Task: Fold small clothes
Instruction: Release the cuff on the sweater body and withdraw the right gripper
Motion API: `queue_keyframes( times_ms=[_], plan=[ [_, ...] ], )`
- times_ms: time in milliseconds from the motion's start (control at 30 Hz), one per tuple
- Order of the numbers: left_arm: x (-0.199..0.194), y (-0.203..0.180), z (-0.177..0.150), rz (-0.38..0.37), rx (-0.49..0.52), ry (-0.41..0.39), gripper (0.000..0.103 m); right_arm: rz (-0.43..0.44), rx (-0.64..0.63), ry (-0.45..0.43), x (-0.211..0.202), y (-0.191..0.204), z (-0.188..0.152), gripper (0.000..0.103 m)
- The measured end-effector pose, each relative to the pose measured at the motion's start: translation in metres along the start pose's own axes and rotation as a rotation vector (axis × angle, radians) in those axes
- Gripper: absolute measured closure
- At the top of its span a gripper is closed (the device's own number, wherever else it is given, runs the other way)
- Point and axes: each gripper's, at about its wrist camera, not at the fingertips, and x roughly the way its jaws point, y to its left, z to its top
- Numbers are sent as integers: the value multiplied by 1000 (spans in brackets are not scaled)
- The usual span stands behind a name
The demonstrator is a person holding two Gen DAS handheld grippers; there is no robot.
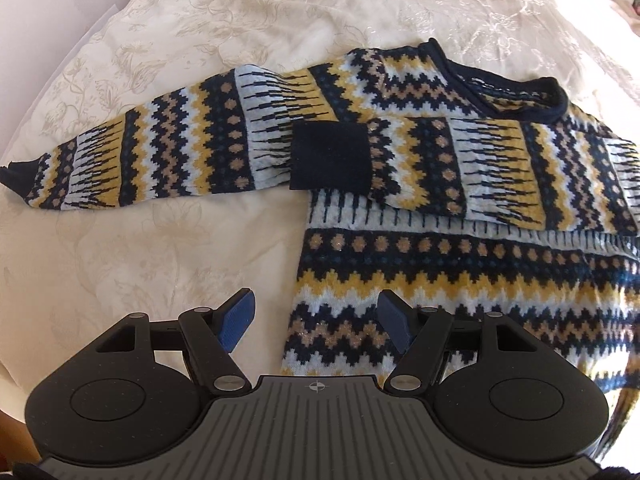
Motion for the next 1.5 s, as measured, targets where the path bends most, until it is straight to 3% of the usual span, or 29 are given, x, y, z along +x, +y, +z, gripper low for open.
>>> queue_keyframes(
  times_ms=[267,433,600,700,800,867,1033,1267,1333,1367,1400,1500],
  plan=[
    [-12,-9,-3,24,-12,-12,36,33,21,-1,29,4,11,50],
    [-15,-11,-11,34,-29,-4,36,28,255,-32,34,-36,7,46],
    [-14,-13,-18,37,-37,4,36,72,316,-9,35,-58,-3,43],
    [-15,-14,-19,37,-40,4,36,93,455,9,34,-72,-10,43],
    [-16,-14,-18,37,-43,-2,36,47,550,32,32,-84,-15,53],
    [-17,-14,-18,36,-46,-5,36,75,588,13,23,-93,-15,52],
    [-16,-17,-18,25,-49,-9,36,115,340,-108,-4,-68,10,50],
    [-21,-24,-13,5,-49,-40,36,105,90,-81,29,-6,48,51],
    [-22,-24,-13,1,-54,-46,36,64,10,-33,43,9,51,57],
    [-21,-23,-12,-1,-57,-47,36,52,-23,-15,48,14,52,70],
    [-21,-22,-12,-3,-58,-47,36,53,-63,-2,51,16,50,93],
    [-20,-15,-12,-6,-71,-52,36,40,-60,-18,48,5,49,93]
  ],
)
